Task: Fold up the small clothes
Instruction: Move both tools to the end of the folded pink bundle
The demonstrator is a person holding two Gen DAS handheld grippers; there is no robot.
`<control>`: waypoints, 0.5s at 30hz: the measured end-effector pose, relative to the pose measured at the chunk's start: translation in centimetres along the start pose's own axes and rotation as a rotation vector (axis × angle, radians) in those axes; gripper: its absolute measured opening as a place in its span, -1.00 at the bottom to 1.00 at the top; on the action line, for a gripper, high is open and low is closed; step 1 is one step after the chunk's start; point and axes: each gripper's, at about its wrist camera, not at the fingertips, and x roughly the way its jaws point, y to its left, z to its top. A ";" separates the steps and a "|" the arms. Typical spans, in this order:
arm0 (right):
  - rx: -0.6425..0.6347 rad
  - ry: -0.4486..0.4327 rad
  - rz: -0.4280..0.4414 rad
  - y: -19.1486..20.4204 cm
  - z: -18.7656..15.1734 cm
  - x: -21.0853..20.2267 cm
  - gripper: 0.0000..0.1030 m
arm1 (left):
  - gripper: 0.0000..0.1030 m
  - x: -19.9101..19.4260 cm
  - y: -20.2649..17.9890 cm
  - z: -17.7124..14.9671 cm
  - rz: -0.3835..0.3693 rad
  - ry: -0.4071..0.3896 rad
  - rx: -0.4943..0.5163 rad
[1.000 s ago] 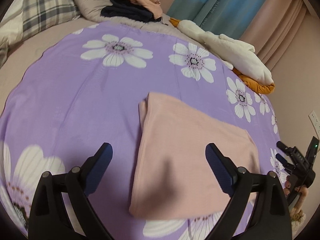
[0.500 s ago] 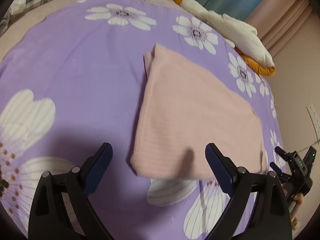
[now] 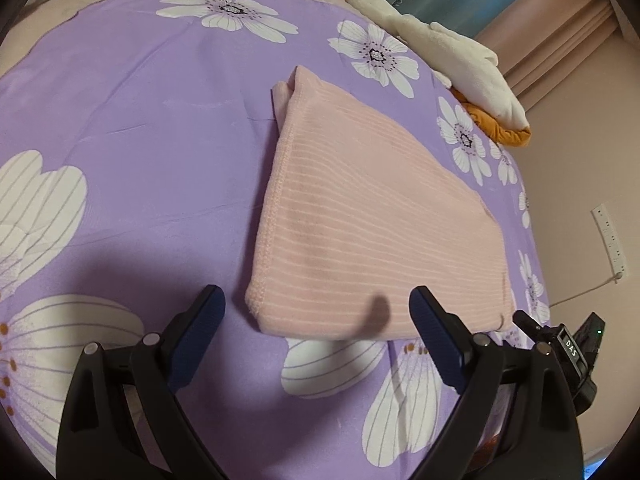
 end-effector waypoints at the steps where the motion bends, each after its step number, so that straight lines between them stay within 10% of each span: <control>1: 0.007 0.003 0.026 0.1 0.1 0.3 0.65 | 0.79 0.1 0.0 0.1 -0.006 0.000 -0.002; 7: 0.116 0.021 0.158 -0.1 2.1 2.2 0.51 | 0.63 1.3 -0.8 0.9 -0.025 0.015 0.008; 11: 0.193 0.037 0.195 -0.7 3.5 4.0 -0.13 | 0.39 2.3 -1.1 1.5 -0.044 0.029 0.000; 15: 0.206 0.016 0.181 -1.1 3.8 5.0 -0.65 | -0.30 2.8 -1.5 1.6 0.007 0.032 0.018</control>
